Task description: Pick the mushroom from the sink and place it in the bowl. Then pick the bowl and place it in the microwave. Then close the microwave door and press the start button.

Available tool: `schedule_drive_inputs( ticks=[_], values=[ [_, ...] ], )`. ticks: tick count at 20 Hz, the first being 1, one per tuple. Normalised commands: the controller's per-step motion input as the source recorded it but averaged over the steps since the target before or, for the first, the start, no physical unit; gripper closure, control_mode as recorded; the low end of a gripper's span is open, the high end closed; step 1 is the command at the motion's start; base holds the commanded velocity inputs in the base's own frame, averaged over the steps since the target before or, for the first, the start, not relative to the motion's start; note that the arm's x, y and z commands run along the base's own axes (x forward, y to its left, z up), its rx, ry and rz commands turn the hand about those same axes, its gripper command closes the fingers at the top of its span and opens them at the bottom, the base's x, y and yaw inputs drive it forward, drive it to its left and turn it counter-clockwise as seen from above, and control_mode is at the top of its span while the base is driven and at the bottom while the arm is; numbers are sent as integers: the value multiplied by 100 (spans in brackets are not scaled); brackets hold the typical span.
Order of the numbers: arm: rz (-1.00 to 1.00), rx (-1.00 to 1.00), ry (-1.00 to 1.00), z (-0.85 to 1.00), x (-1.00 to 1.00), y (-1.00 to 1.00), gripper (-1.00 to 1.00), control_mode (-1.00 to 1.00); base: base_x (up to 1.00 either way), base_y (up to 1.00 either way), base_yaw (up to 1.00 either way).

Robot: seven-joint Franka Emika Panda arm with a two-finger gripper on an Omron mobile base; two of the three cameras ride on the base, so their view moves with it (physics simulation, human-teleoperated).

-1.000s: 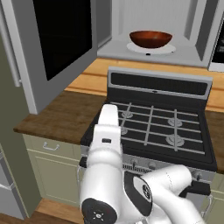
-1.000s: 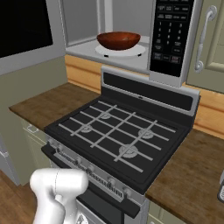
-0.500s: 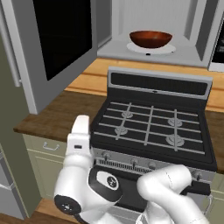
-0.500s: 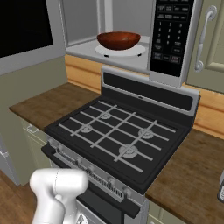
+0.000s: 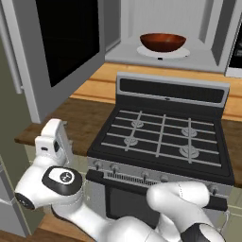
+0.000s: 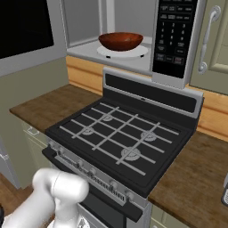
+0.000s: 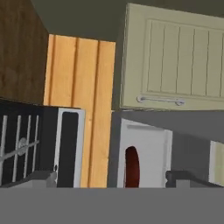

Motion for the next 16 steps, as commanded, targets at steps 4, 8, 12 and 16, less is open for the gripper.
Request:
schedule_drive_inputs(
  ticks=[4,8,12,16],
  values=[
    [-41,0,-25,22,30,43,-100,-100,0,0,0],
    [-25,0,-25,39,14,6,-100,-100,0,0,0],
    [0,0,-26,40,0,0,-100,-100,0,0,0],
    [0,-1,-5,-19,0,1,-100,-100,0,0,0]
  ],
)
